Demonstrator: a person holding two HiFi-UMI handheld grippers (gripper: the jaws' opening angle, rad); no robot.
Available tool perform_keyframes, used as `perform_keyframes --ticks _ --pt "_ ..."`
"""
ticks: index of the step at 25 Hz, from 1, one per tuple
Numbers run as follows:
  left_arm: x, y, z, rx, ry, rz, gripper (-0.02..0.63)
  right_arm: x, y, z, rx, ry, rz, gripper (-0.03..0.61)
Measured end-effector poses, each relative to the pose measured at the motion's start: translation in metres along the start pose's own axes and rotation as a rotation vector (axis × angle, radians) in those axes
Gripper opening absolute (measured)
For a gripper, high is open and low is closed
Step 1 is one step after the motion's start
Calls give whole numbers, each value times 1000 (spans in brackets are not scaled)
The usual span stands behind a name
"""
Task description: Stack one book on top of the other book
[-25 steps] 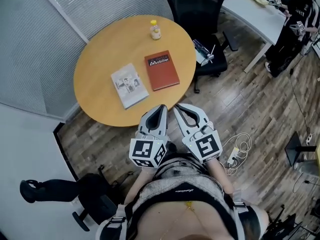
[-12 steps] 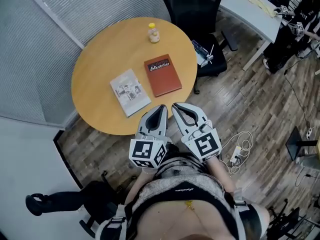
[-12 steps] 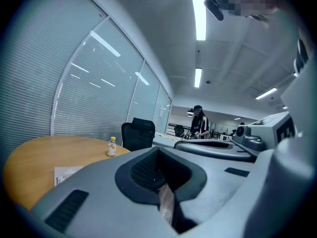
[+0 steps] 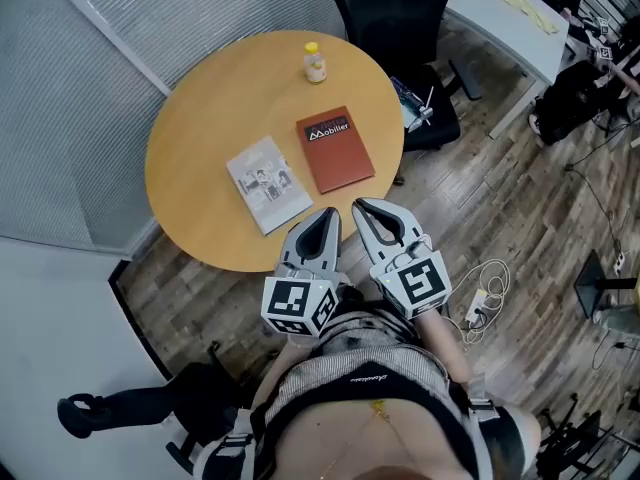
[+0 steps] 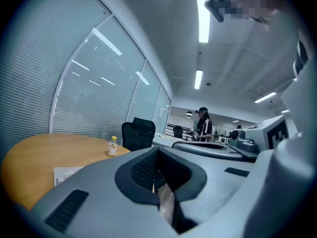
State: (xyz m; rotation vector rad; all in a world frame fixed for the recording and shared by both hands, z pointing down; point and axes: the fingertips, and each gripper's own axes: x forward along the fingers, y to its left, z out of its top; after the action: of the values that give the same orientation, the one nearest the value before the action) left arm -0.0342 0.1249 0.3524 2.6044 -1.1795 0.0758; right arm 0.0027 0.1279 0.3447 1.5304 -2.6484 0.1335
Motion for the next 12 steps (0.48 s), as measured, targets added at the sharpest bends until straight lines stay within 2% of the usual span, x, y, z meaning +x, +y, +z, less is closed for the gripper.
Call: perform_keyframes --ticks 6,12 --pt "-6 20 -1 6 12 -16 21 21 16 -4 -50 3 9 26" --pt "-14 37 -2 1 18 -32 20 31 30 -7 -33 19 -22 26"
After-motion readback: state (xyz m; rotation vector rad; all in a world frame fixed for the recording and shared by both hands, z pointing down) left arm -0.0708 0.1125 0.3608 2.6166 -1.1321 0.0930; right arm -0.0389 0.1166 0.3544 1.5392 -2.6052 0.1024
